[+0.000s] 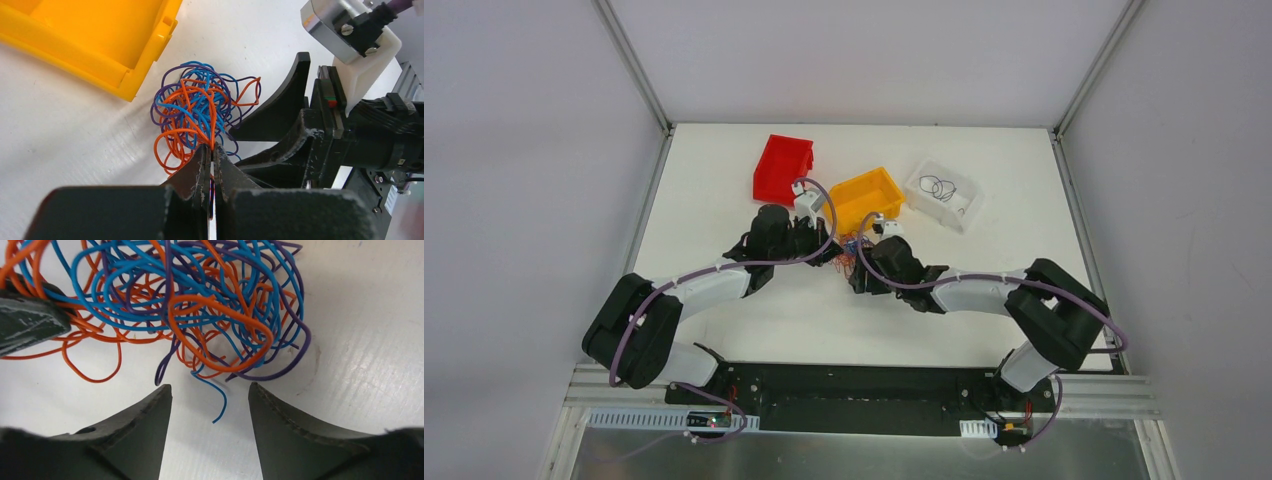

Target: Untangle the cables

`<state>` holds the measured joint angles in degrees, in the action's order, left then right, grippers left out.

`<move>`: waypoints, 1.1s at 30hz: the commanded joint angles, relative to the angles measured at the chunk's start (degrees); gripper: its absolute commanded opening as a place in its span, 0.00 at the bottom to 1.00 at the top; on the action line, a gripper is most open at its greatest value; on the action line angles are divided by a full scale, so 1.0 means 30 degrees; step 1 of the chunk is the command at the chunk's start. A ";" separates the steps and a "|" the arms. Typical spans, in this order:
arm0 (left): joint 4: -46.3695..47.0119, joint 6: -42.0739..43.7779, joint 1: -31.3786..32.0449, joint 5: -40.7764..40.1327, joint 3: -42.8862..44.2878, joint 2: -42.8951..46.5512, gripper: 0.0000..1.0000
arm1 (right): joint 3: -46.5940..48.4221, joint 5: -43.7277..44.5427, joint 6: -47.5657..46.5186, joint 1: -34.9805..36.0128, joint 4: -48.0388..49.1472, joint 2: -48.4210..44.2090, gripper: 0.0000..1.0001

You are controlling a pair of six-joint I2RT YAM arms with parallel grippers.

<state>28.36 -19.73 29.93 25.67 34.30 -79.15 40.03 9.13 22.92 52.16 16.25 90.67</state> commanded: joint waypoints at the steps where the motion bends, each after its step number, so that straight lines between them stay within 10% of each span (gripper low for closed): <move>1: 0.0664 -0.0035 0.0013 0.0362 -0.0111 0.0689 0.00 | 0.0941 0.0652 -0.0657 0.0420 -0.0255 0.0612 0.60; 4: 0.0713 -0.0075 0.0013 0.0404 -0.0099 0.0670 0.00 | 0.1452 0.2366 -0.1551 0.1154 -0.1625 0.1018 0.49; 9: 0.0720 -0.0104 0.0013 0.0326 -0.0121 0.0647 0.00 | 0.1906 0.4916 -0.1916 0.1902 -0.3572 0.1130 0.00; 19: -0.0491 0.0429 0.0016 -0.2885 -0.0916 0.2821 0.00 | -0.0349 0.8659 -0.0071 0.1172 -0.6483 -0.2904 0.00; 33: -0.2348 0.0449 0.0013 -0.8004 -0.2066 0.5671 0.06 | -0.3013 0.7175 0.4512 -0.6207 -1.0637 -1.1401 0.00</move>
<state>21.76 -18.90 29.93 5.15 27.88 -62.59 30.35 30.17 33.04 35.77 -10.68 60.84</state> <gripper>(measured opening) 0.056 0.007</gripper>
